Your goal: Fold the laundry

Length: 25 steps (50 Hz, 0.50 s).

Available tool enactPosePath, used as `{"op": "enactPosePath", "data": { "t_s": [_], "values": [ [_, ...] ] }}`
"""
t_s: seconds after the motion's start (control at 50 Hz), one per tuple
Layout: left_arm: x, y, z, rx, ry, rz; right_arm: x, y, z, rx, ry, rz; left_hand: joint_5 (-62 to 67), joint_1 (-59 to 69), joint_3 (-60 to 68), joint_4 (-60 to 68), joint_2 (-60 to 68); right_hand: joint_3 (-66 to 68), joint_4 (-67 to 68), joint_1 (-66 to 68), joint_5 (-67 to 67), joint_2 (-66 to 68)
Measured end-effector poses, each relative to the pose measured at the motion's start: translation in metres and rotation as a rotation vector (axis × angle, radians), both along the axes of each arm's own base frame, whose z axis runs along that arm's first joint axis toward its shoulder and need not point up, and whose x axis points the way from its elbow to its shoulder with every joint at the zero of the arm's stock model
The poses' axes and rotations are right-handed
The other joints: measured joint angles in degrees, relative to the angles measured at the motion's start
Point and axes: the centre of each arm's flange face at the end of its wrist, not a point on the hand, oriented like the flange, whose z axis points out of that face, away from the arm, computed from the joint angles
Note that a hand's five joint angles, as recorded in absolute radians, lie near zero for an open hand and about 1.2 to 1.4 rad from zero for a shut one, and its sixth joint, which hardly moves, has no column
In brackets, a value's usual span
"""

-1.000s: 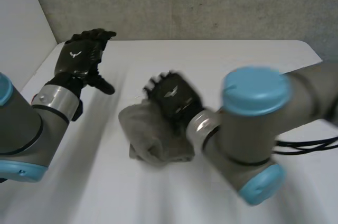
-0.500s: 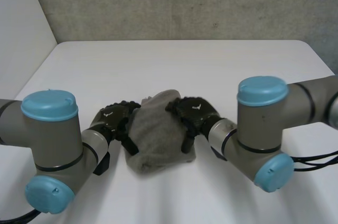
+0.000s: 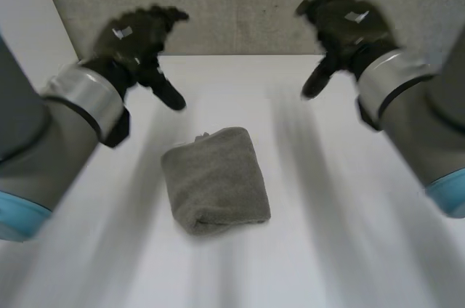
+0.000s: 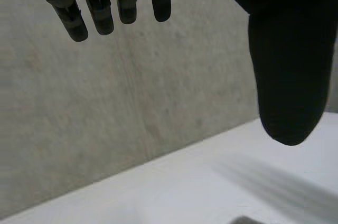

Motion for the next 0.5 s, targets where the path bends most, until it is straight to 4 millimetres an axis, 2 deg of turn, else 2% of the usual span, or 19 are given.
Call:
{"op": "enactPosePath", "data": {
  "t_s": [0.06,0.12,0.3,0.5],
  "values": [
    [0.009,0.005,0.018,0.01,-0.009,0.042,-0.012,-0.001,0.014,-0.018,-0.007,-0.056,0.0,-0.2,0.0,0.0,0.0,0.0,0.0,0.0,0.0,0.0],
    [0.018,0.007,0.026,0.04,-0.031,0.09,-0.022,-0.002,0.024,-0.018,-0.005,-0.093,0.0,-0.2,0.0,0.0,0.0,0.0,0.0,0.0,0.0,0.0],
    [0.031,0.009,0.028,0.085,-0.064,0.148,-0.036,-0.009,0.03,0.002,0.011,-0.133,0.0,-0.2,0.0,0.0,0.0,0.0,0.0,0.0,0.0,0.0],
    [0.033,0.011,0.032,0.069,-0.051,0.148,-0.036,-0.01,0.029,0.008,0.016,-0.125,0.0,-0.2,0.0,0.0,0.0,0.0,0.0,0.0,0.0,0.0]
  ]
}}
